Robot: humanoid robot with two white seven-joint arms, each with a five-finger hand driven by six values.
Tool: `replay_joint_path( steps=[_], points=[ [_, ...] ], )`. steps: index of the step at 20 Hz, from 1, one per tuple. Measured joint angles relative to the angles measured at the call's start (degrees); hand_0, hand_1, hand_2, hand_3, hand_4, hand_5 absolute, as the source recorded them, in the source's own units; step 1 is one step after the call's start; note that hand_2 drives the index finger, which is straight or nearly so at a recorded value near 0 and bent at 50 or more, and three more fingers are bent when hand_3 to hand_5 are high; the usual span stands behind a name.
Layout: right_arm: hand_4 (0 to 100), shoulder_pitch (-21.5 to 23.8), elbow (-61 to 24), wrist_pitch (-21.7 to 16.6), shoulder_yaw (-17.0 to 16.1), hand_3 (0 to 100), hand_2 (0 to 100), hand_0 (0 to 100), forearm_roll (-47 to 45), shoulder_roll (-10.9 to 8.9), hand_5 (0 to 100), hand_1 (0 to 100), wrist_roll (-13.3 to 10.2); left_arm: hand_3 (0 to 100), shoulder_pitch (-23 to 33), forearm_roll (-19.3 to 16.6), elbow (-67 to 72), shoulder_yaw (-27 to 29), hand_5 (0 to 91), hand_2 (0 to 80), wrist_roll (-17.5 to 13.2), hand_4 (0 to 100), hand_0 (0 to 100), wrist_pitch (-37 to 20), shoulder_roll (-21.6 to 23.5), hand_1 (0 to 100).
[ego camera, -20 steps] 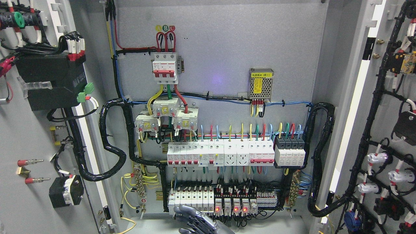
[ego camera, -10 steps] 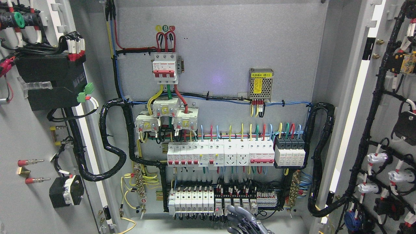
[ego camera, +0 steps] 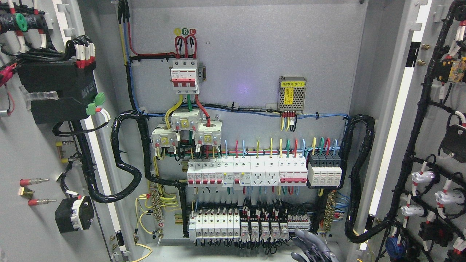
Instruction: Open door with both hands
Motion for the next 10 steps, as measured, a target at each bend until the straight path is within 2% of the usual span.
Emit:
replay_joint_path(
  steps=[7, 10],
  points=[
    [0, 2.4, -1.0, -3.5, -6.4, 0, 0, 7, -0.1, -0.30, 0, 14, -0.2, 0, 1.0, 0.0, -5.3, 2.3, 0.0, 0.0, 0.6, 0, 12, -14.4, 0.2, 56],
    [0, 3.2, -1.2, -4.2, -9.1, 0, 0, 7, -0.3, -0.38, 0, 14, -0.1, 0, 1.3, 0.0, -7.6, 3.9, 0.0, 0.0, 1.1, 0, 12, -16.2, 0.2, 56]
  ],
)
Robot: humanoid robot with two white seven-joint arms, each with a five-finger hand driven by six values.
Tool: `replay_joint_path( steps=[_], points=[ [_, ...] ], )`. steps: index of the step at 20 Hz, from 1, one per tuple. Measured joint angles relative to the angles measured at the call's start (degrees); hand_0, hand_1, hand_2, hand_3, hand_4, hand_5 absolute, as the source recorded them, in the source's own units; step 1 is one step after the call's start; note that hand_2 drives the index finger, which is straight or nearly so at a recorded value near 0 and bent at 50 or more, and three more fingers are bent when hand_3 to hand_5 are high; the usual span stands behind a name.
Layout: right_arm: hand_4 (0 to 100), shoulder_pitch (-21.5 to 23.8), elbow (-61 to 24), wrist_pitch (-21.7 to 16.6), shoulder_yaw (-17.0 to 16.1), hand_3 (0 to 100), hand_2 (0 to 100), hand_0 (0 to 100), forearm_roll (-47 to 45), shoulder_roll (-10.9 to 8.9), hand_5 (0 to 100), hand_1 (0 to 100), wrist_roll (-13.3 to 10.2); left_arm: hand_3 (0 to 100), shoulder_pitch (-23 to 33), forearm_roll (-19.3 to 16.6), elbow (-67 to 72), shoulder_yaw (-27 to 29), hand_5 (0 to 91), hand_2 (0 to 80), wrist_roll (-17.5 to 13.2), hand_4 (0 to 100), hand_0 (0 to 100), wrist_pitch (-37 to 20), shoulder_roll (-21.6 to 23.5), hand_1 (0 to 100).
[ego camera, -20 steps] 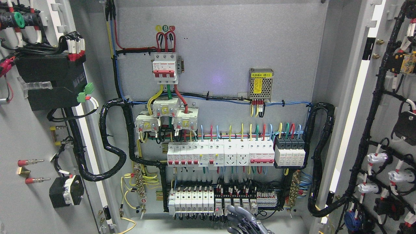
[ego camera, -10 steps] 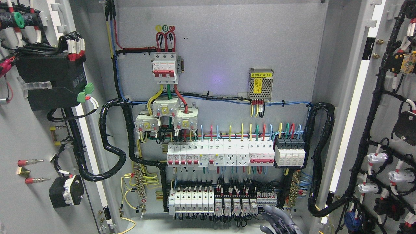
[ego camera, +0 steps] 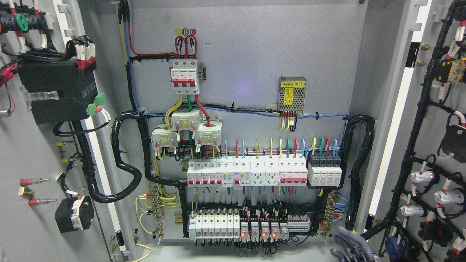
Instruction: Open door with both hands
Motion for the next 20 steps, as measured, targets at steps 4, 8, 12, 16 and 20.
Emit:
replay_joint_path(
  steps=[4, 8, 12, 16, 20],
  points=[
    [0, 0.6, -0.2, -0.3, -3.4, 0, 0, 7, -0.4, -0.18, 0, 14, 0.2, 0, 0.0, 0.0, -3.0, 1.9, 0.0, 0.0, 0.1, 0, 12, -0.4, 0.0, 56],
    [0, 1.0, -0.4, -1.2, -6.2, 0, 0, 7, -2.1, -0.10, 0, 14, 0.3, 0, -0.5, -0.1, -6.1, 3.3, 0.0, 0.0, -0.1, 0, 12, -0.5, 0.1, 56],
    [0, 1.3, -0.5, -3.8, -8.4, 0, 0, 7, -3.3, -0.13, 0, 14, 0.3, 0, -1.4, -0.1, -9.6, 4.2, 0.0, 0.0, -0.7, 0, 12, -0.5, 0.1, 56],
    [0, 2.1, -0.6, -5.1, -9.9, 0, 0, 7, -3.9, -0.25, 0, 14, 0.4, 0, -2.4, -0.2, -12.9, 4.8, 0.0, 0.0, -0.9, 0, 12, -0.5, 0.1, 56],
    [0, 3.0, -0.6, -6.3, -11.3, 0, 0, 7, -4.2, -0.33, 0, 14, 0.5, 0, -3.3, -0.2, -15.7, 5.2, 0.0, 0.0, -1.0, 0, 12, -0.5, 0.1, 56]
  ],
)
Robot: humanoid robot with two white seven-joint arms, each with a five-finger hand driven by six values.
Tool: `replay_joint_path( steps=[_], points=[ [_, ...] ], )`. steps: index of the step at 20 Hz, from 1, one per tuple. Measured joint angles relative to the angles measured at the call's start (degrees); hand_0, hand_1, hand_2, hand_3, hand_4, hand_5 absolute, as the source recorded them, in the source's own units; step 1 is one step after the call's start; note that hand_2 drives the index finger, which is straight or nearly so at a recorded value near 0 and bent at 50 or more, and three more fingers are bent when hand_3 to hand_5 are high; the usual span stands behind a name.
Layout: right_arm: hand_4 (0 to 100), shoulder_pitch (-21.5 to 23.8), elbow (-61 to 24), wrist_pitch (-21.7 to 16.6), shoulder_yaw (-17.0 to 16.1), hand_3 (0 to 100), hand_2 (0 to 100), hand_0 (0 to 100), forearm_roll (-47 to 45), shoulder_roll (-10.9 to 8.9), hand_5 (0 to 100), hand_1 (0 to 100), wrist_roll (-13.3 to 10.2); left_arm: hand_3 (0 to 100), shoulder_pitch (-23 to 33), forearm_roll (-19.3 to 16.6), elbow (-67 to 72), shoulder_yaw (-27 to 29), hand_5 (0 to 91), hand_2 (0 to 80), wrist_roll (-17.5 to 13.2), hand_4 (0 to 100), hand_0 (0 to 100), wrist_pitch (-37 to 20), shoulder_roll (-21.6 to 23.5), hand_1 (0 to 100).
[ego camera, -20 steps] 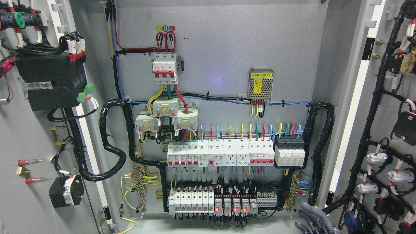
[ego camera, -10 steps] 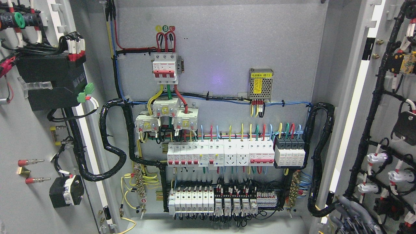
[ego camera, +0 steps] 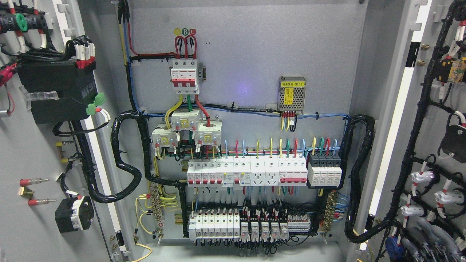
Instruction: Open door with both hands
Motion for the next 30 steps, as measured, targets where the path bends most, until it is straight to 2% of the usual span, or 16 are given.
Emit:
replay_joint_path(
  steps=[10, 16, 30],
  points=[
    [0, 0.8, 0.6, -0.4, -2.8, 0, 0, 7, -0.3, 0.06, 0, 14, -0.3, 0, -0.9, 0.0, -5.2, 1.0, 0.0, 0.0, 0.0, 0, 12, 0.0, 0.0, 56],
    [0, 1.0, 1.2, -0.4, -4.4, 0, 0, 7, -0.4, 0.23, 0, 14, -0.3, 0, -0.7, 0.2, -7.6, 3.7, 0.0, 0.0, -0.2, 0, 12, 0.0, 0.0, 56],
    [0, 2.7, 2.7, -1.5, -7.6, 0, 0, 7, -3.0, 0.48, 0, 14, -0.3, 0, -0.5, 5.1, -10.0, 13.3, 0.0, 0.0, 0.3, 0, 12, 0.0, 0.0, 56]
  ],
)
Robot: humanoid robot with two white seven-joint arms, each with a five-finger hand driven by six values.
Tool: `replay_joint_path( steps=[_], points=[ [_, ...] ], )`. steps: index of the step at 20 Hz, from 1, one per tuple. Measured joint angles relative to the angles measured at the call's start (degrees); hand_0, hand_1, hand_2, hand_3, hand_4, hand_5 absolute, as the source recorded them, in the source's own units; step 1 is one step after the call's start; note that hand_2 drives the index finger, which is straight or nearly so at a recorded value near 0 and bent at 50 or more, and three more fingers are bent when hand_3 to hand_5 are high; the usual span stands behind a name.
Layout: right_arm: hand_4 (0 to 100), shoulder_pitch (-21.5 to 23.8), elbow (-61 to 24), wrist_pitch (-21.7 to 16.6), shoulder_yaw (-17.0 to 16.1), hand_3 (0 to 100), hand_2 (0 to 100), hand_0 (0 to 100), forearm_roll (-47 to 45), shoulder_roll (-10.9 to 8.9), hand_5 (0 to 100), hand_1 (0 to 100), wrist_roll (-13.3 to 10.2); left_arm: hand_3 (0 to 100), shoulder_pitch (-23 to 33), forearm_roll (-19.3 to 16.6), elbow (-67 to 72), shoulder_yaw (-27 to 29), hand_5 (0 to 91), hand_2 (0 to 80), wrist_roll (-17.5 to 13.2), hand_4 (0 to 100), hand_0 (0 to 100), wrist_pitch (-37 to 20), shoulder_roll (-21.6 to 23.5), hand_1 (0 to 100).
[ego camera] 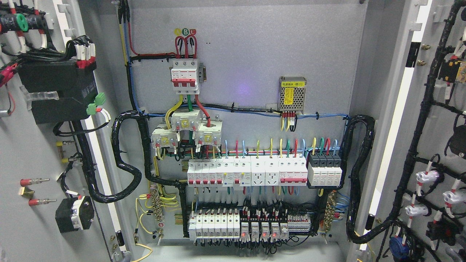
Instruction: Open door with both hands
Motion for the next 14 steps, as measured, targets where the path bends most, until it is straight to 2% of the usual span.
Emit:
replay_joint_path(
  steps=[6, 14],
  points=[
    [0, 0.8, 0.2, -0.4, -0.6, 0, 0, 7, -2.5, 0.02, 0, 14, 0.0, 0, 0.3, 2.9, -0.4, 3.7, 0.0, 0.0, 0.0, 0, 12, 0.0, 0.0, 56],
    [0, 1.3, 0.7, -0.4, -1.5, 0, 0, 7, -3.4, 0.10, 0, 14, 0.0, 0, 0.4, 4.1, -0.5, 8.0, 0.0, 0.0, -0.2, 0, 12, 0.0, 0.0, 56]
  ],
)
